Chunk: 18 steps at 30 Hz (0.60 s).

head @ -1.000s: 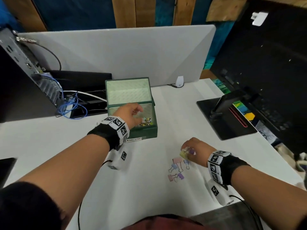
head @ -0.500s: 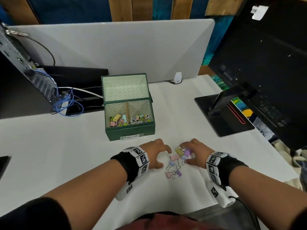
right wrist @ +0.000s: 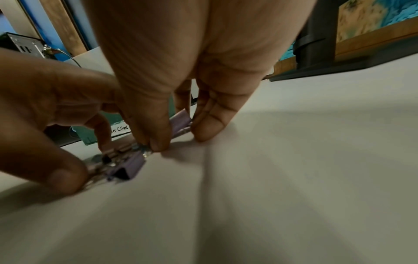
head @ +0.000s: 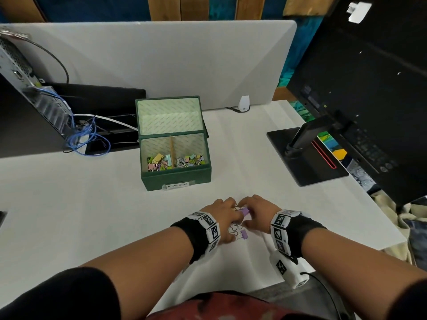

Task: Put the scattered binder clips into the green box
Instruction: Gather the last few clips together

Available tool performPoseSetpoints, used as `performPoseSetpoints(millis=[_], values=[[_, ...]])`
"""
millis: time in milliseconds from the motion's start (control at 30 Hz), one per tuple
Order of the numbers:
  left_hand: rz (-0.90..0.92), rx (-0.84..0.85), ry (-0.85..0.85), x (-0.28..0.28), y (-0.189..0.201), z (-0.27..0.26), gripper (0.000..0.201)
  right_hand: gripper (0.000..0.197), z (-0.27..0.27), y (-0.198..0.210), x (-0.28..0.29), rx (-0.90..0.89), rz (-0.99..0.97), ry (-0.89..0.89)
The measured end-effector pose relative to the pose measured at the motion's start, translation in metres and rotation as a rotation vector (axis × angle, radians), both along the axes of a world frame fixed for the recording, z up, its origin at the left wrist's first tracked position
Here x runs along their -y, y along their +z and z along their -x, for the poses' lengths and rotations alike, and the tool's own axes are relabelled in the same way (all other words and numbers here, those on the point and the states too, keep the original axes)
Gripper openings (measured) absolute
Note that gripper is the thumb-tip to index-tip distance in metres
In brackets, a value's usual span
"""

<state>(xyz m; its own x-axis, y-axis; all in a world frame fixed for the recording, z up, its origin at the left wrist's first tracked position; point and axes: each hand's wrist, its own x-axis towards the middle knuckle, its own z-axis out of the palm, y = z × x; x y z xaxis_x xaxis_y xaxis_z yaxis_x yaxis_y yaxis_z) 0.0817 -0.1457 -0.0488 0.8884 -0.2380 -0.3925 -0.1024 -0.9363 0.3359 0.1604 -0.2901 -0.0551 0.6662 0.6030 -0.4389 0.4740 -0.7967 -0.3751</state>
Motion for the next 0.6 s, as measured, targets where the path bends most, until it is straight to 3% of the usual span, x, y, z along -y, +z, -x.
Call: performPoseSetpoints(millis=[167,267,400,533,600], values=[[0.069,-0.016,0.106,-0.019,-0.005,0.005,0.044,0.075,0.010,-0.002,0.001,-0.077,-0.076,-0.026],[0.107,-0.013,0.185,-0.032,-0.002,0.010,0.052,0.062,0.013,0.000,0.001,-0.096,-0.114,-0.036],[0.088,-0.051,0.247,-0.046,0.001,0.017,0.053,0.057,0.015,0.008,0.006,-0.105,-0.012,0.120],[0.020,-0.093,0.236,-0.050,-0.001,0.026,0.048,0.087,0.015,0.011,0.005,-0.099,0.072,0.255],[0.005,-0.102,0.206,-0.050,-0.002,0.031,0.049,0.092,0.017,0.012,-0.001,-0.062,0.106,0.299]])
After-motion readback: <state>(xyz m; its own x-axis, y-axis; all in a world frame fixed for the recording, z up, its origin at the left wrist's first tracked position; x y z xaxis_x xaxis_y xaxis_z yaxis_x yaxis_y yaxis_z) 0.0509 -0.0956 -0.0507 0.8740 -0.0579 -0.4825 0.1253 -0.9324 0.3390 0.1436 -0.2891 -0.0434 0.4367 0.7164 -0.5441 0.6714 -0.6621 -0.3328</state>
